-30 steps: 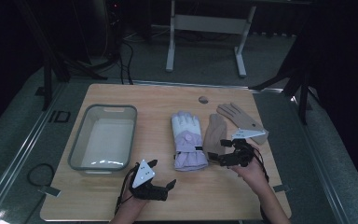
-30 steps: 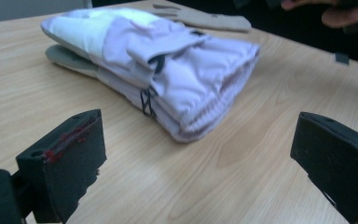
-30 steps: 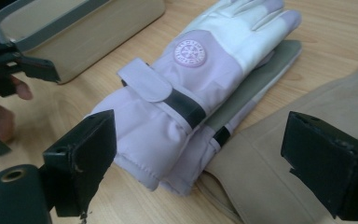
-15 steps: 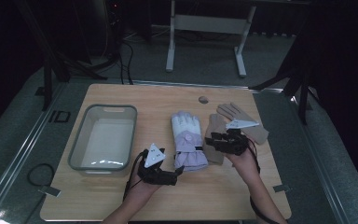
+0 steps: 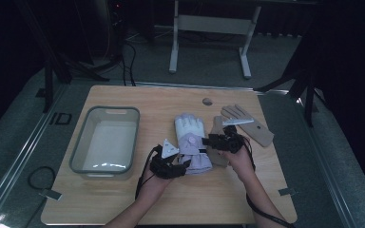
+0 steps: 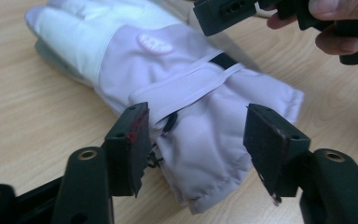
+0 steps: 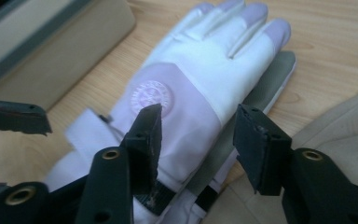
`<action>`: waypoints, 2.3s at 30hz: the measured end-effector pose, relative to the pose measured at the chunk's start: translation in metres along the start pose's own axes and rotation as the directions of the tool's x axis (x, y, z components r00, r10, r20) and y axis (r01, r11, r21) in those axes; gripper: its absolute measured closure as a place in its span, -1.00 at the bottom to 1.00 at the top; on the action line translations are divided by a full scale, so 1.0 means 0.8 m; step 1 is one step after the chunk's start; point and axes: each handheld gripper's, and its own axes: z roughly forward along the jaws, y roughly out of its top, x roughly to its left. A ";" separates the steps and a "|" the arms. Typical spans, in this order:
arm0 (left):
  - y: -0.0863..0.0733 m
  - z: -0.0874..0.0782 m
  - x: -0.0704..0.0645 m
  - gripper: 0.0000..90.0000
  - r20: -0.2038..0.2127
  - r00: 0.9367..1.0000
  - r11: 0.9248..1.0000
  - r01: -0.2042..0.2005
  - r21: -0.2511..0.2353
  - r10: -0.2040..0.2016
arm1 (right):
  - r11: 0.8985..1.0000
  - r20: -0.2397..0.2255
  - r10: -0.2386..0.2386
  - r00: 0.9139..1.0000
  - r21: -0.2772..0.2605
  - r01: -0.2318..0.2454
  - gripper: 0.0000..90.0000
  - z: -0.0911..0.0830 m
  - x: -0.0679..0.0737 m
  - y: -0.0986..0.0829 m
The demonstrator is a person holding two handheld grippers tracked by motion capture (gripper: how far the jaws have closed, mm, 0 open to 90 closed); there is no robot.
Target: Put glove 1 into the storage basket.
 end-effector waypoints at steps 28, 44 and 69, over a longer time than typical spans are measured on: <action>-0.029 0.045 0.030 -0.10 0.097 0.983 0.966 0.131 0.222 -0.155 | 0.972 0.171 -0.181 0.968 0.179 0.151 0.79 0.045 0.036 -0.023; -0.018 0.040 0.030 0.62 0.168 0.975 0.966 0.104 0.237 -0.147 | 0.973 0.203 -0.204 0.958 0.149 0.176 0.82 0.036 0.049 -0.017; 0.034 -0.029 0.059 0.64 0.179 0.982 0.972 0.012 0.233 -0.055 | 0.978 0.184 -0.208 0.961 0.054 0.201 0.82 0.009 0.098 0.038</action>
